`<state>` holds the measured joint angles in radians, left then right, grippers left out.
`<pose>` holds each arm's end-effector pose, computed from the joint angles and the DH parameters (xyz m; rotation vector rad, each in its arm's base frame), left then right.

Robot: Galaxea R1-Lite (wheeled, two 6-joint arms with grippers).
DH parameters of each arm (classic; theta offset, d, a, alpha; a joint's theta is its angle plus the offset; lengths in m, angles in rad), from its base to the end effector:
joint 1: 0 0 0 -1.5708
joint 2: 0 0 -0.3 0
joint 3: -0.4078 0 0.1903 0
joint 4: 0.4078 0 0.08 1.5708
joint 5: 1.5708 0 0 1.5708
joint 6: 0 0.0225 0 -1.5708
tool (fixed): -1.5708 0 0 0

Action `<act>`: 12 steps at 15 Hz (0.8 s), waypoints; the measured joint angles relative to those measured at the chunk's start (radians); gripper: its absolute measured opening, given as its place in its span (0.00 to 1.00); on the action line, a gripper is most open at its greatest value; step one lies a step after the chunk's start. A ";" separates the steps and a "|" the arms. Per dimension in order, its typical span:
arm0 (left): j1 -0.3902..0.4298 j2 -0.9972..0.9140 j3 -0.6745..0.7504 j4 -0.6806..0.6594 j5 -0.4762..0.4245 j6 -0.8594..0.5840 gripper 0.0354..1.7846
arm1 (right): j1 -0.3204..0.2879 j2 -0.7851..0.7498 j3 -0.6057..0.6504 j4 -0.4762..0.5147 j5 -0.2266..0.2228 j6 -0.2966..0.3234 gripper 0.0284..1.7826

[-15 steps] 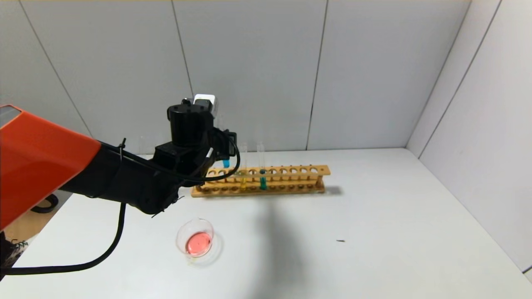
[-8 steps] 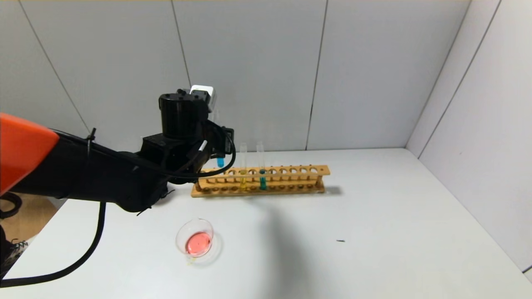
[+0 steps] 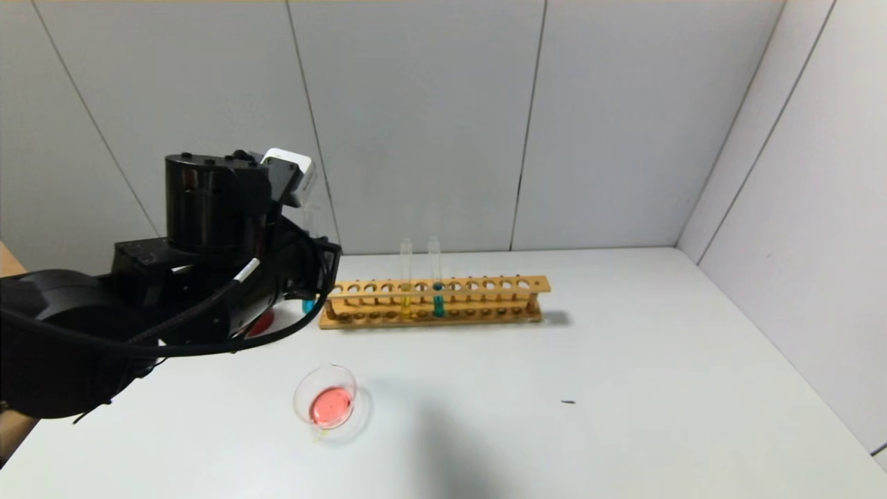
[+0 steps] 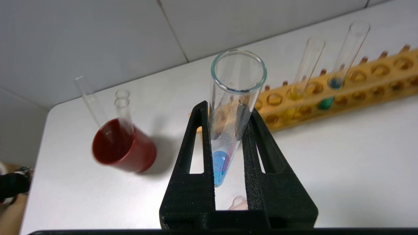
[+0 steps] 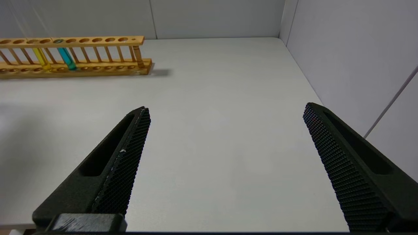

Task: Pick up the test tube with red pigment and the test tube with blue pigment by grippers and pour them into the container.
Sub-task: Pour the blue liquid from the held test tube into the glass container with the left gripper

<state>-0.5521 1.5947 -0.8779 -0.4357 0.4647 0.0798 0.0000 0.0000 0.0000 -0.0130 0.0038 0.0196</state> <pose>0.2476 -0.1407 0.2143 0.2162 0.2423 -0.0967 -0.0228 0.0001 0.0768 0.0196 -0.0130 0.0039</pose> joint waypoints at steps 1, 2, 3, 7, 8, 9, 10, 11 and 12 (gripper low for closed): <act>0.000 -0.036 0.033 0.034 0.008 0.009 0.15 | 0.000 0.000 0.000 0.000 0.000 0.000 0.96; 0.000 -0.066 0.062 0.067 0.013 0.016 0.15 | 0.000 0.000 0.000 0.000 0.000 0.000 0.96; 0.001 -0.090 0.087 0.095 0.015 0.019 0.15 | 0.000 0.000 0.000 0.000 0.000 0.000 0.96; 0.018 -0.133 0.145 0.171 0.015 0.024 0.15 | 0.000 0.000 0.000 0.000 0.000 0.000 0.96; 0.025 -0.134 0.150 0.198 0.014 0.024 0.15 | 0.000 0.000 0.000 0.000 0.000 0.000 0.96; 0.029 -0.133 0.156 0.218 0.014 0.024 0.15 | 0.000 0.000 0.000 0.000 0.000 0.000 0.96; 0.031 -0.132 0.163 0.231 0.014 0.029 0.15 | 0.000 0.000 0.000 0.000 0.000 0.000 0.96; 0.031 -0.130 0.172 0.245 0.014 0.047 0.15 | 0.000 0.000 0.000 0.000 0.000 0.000 0.96; 0.032 -0.127 0.180 0.255 0.010 0.075 0.15 | 0.000 0.000 0.000 0.000 0.000 0.000 0.96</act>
<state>-0.5204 1.4677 -0.6974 -0.1809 0.4743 0.1549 0.0004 0.0000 0.0000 -0.0130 0.0038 0.0200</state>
